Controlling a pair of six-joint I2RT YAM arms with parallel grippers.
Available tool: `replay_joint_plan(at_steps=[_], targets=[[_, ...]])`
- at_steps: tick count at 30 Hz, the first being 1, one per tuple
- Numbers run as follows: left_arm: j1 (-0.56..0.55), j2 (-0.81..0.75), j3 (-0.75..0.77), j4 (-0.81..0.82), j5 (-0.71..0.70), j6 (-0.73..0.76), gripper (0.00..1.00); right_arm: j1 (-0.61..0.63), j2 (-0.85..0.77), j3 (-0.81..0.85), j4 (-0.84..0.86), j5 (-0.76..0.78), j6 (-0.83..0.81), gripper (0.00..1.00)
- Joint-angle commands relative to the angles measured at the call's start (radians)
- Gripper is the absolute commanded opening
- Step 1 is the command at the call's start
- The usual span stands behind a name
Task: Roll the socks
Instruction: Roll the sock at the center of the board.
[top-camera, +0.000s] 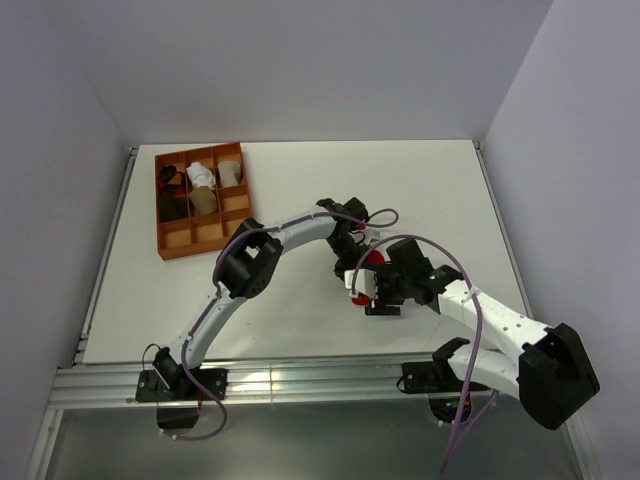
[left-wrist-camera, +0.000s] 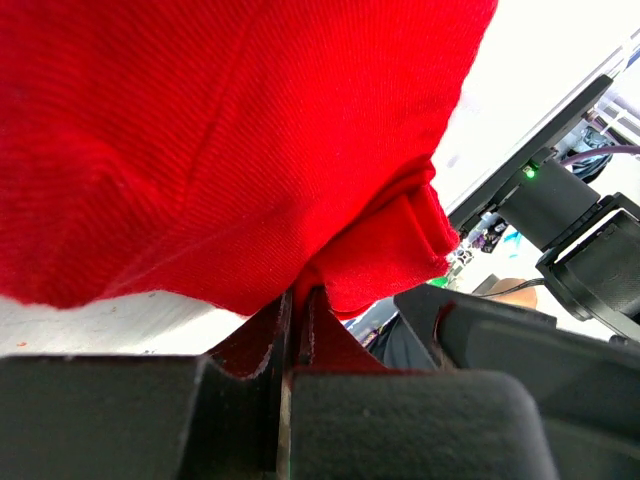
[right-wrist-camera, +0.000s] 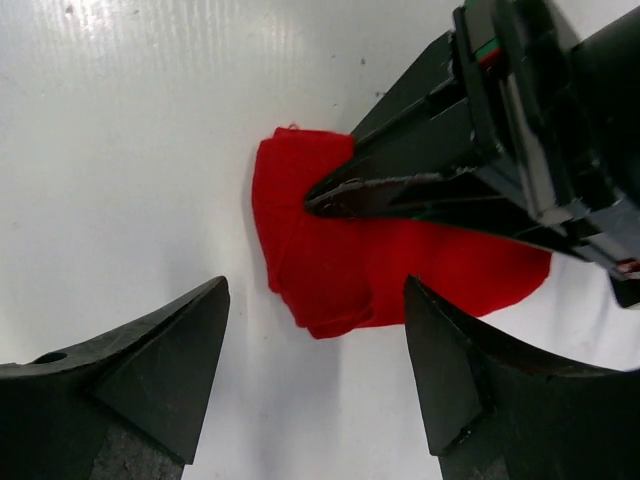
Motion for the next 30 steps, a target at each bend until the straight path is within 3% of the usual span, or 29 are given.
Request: replay_joint_plan(at_steps=[1,12,15,19,22,25,30], targets=[[0.018,0.109,-0.039,-0.016,-0.367,0.096,0.00,0.034,0.011,-0.004,0.099,0.052,0.022,0.77],[0.038,0.082,-0.062,-0.008,-0.358,0.093,0.00,0.096,0.120,-0.001,0.143,0.129,0.031,0.69],[0.041,0.080,-0.057,-0.004,-0.335,0.091,0.00,0.099,0.157,0.005,0.138,0.143,0.046,0.62],[0.041,0.076,-0.047,-0.005,-0.324,0.085,0.00,0.099,0.184,0.000,0.145,0.150,0.069,0.42],[0.043,0.068,-0.048,-0.002,-0.324,0.073,0.01,0.096,0.198,-0.001,0.151,0.155,0.088,0.33],[0.044,0.047,-0.068,0.027,-0.295,0.028,0.10,0.079,0.198,-0.001,0.132,0.124,0.092,0.23],[0.077,-0.079,-0.218,0.232,-0.209,-0.117,0.28,0.010,0.178,0.022,0.077,0.046,0.047,0.22]])
